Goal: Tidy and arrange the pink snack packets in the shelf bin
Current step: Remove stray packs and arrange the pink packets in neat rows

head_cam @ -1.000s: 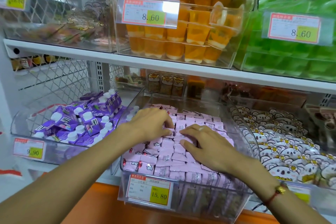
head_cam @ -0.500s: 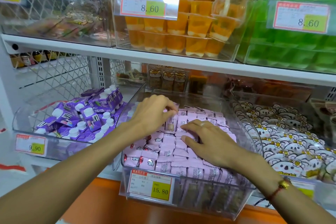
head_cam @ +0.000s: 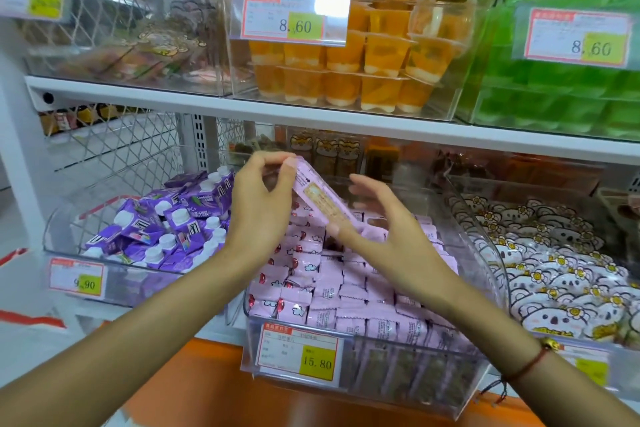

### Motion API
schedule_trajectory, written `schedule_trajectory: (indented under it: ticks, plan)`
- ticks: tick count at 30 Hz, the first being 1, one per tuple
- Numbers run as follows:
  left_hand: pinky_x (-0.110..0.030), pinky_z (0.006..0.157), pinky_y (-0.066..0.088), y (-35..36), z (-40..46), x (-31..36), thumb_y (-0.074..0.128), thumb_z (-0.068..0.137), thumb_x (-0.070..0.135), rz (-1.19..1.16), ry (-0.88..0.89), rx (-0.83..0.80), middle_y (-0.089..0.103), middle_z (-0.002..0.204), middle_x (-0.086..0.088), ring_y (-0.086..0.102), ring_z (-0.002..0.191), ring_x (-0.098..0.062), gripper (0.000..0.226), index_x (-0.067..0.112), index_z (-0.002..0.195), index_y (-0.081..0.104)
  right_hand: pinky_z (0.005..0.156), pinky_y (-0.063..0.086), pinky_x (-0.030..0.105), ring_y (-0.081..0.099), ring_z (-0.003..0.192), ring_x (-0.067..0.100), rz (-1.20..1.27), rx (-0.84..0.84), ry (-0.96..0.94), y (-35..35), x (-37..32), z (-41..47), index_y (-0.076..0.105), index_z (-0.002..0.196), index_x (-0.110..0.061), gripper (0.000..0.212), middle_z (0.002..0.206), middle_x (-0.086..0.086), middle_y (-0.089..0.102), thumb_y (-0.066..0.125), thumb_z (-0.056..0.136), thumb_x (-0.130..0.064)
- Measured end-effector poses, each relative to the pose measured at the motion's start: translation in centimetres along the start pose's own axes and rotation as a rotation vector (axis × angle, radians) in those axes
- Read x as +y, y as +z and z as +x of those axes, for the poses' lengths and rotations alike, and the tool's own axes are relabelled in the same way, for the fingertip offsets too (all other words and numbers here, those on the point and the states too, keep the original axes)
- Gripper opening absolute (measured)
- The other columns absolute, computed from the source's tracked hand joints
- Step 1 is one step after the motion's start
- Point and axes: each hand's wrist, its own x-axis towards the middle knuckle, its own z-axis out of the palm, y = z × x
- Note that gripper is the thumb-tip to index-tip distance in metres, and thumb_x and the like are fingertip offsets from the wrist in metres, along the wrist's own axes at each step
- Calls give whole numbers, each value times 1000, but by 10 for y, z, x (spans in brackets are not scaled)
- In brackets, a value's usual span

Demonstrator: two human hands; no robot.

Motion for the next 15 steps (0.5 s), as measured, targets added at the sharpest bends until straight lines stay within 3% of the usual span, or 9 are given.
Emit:
schedule_trajectory:
  ticks: [3,5,7,9,12,15]
  plan:
    - [-12,68,52,2,-1,0,51,97,14,-107,-117,-24,67,91,3,63,75,7,15,10,104,63,78,51,17,62,98,2,161,60,-37,0,-9,3,60,115,-27,33,111,-14,65,71,84,-23]
    - [-12,76,50,-3,1,-1,48,98,14,36,-47,-126,64,105,3,61,86,8,19,15,113,60,64,51,14,66,86,4,339,98,93,-4,-12,5,69,103,-20,19,99,-9,71,68,85,-14]
    - [-10,93,38,-10,2,-2,49,94,6,321,163,-303,51,130,7,49,114,4,38,25,128,51,58,51,15,67,88,13,653,109,346,-10,-14,7,73,97,-16,14,97,-1,74,65,86,-14]
    - [-5,95,25,-13,-1,-4,55,84,1,578,380,-477,36,143,16,32,129,3,64,33,137,41,55,53,16,68,89,20,874,96,526,-15,-15,8,72,100,-11,17,101,10,73,64,86,-16]
    - [-13,86,31,-12,-7,-2,65,83,16,759,537,-503,43,135,21,32,125,-1,57,36,133,46,52,55,19,71,72,19,1011,38,640,-17,-16,6,66,112,-5,34,99,18,72,66,83,-22]
    - [-28,75,45,-12,-6,0,64,86,38,712,482,-435,59,114,21,49,105,-5,35,39,119,54,51,55,21,71,64,16,987,-25,619,-21,-13,5,66,110,-8,44,92,14,73,56,88,-45]
